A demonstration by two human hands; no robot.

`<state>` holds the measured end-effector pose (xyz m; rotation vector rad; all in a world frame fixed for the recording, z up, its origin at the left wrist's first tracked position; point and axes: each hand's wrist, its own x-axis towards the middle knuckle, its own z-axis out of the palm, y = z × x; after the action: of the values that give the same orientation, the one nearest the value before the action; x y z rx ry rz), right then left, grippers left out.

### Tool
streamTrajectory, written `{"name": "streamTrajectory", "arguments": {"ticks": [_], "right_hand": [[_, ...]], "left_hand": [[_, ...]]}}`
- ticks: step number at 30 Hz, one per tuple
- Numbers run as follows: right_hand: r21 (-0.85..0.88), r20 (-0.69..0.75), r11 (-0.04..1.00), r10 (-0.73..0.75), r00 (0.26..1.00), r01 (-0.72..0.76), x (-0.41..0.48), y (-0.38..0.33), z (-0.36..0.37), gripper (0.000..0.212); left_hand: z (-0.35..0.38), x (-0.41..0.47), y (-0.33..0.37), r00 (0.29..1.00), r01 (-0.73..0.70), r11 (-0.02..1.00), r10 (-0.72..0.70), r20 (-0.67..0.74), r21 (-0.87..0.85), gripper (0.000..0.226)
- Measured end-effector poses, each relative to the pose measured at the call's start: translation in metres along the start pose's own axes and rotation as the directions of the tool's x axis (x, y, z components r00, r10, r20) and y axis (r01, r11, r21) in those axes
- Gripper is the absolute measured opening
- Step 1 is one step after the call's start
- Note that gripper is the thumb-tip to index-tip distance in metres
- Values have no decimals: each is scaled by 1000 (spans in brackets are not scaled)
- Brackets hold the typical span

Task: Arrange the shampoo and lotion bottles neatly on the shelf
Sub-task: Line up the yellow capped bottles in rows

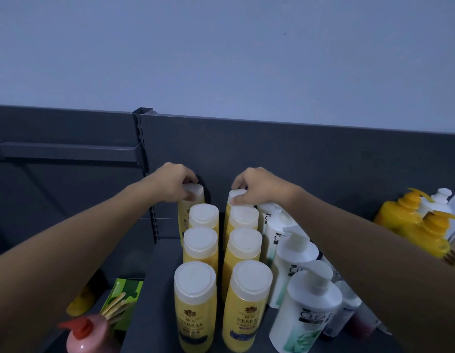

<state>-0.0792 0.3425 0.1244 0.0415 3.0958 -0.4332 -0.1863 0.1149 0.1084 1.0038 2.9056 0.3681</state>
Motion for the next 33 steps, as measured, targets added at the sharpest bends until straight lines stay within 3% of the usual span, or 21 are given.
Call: {"name": "streamTrajectory", "arguments": {"ticks": [6,17,33], "right_hand": [[-28,53,1000,6,999,-5,12,1,2,49],[-101,69,995,-21,997,28,23,-1,4,44],[-61,53,998,-18,998,21,24,2,7,41]], "left_hand": [[-1,11,3,997,-55,993,50,53,105,54],[-7,21,41,945,-299,901,236,225,313,52],[-5,28,44,955,-265,929,215,206,260,52]]}}
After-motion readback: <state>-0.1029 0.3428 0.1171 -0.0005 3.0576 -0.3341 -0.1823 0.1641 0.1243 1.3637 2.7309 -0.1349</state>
